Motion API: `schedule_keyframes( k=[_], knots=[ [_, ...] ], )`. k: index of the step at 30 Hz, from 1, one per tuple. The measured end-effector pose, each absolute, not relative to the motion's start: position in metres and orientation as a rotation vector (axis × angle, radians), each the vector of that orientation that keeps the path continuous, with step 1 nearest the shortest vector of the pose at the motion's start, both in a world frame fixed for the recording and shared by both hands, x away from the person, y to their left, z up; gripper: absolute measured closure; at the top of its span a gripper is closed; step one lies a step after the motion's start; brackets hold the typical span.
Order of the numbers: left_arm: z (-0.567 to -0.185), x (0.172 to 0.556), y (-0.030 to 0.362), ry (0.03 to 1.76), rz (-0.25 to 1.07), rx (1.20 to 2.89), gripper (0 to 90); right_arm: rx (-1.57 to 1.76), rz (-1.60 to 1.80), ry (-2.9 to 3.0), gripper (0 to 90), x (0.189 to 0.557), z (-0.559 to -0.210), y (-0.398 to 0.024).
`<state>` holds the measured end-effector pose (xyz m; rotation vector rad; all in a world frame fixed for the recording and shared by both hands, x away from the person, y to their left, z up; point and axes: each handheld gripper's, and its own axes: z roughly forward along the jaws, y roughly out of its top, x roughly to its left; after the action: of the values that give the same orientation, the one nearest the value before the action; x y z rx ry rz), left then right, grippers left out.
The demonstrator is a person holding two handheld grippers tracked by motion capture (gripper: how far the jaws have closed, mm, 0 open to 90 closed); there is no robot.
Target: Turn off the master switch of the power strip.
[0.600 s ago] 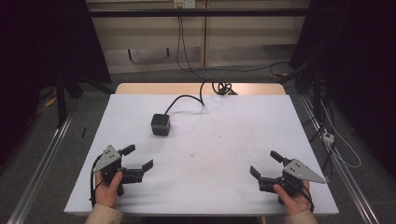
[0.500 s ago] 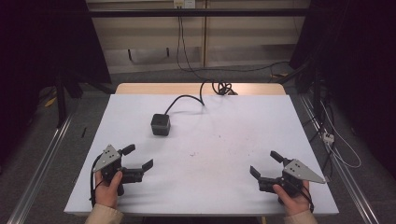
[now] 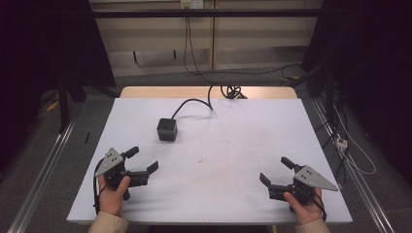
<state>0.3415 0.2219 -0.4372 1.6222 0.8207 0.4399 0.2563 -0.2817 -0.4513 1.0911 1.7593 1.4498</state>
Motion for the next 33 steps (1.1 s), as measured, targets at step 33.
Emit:
schedule_keyframes(
  k=[33],
  knots=[
    [-0.428,0.367,0.209,0.889,0.481,1.642,3.4,1.083,1.435,1.754,3.8,0.258,-0.449,-0.283]
  ],
)
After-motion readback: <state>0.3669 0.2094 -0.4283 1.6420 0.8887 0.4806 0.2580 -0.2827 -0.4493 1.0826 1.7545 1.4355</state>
